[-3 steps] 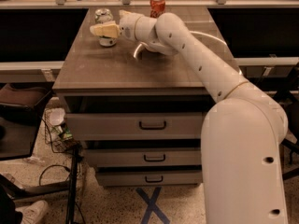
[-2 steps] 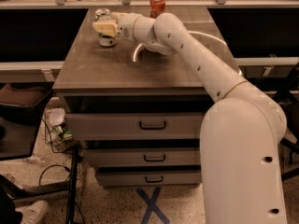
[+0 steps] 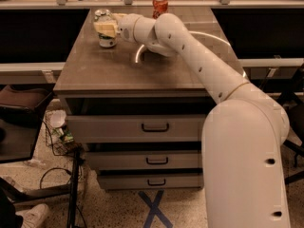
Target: Pick 7up can
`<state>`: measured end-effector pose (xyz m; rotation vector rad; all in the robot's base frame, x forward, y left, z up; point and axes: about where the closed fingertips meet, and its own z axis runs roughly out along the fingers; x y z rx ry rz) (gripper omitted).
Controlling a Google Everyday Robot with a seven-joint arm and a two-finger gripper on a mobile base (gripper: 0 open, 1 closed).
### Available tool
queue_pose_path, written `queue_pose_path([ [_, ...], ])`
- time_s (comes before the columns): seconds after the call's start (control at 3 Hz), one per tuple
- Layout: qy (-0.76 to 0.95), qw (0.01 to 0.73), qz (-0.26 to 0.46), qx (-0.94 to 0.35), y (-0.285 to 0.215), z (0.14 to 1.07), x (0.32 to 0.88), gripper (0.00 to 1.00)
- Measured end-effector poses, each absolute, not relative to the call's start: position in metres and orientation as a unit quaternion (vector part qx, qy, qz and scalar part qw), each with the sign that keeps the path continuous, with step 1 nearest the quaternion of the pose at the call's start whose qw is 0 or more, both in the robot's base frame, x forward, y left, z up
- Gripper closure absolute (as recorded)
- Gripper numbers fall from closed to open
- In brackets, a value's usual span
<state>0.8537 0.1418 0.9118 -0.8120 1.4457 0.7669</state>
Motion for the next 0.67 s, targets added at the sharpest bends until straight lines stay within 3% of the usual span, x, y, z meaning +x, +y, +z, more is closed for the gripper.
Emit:
queue_pose_path([
  [0.33,0.626,0.610,0.334,-0.353,0.1451,0.9113,0.8530,1.00],
  [0.67,0.626,0.610,0.334,-0.353,0.1452,0.9113,0.8529,1.00],
])
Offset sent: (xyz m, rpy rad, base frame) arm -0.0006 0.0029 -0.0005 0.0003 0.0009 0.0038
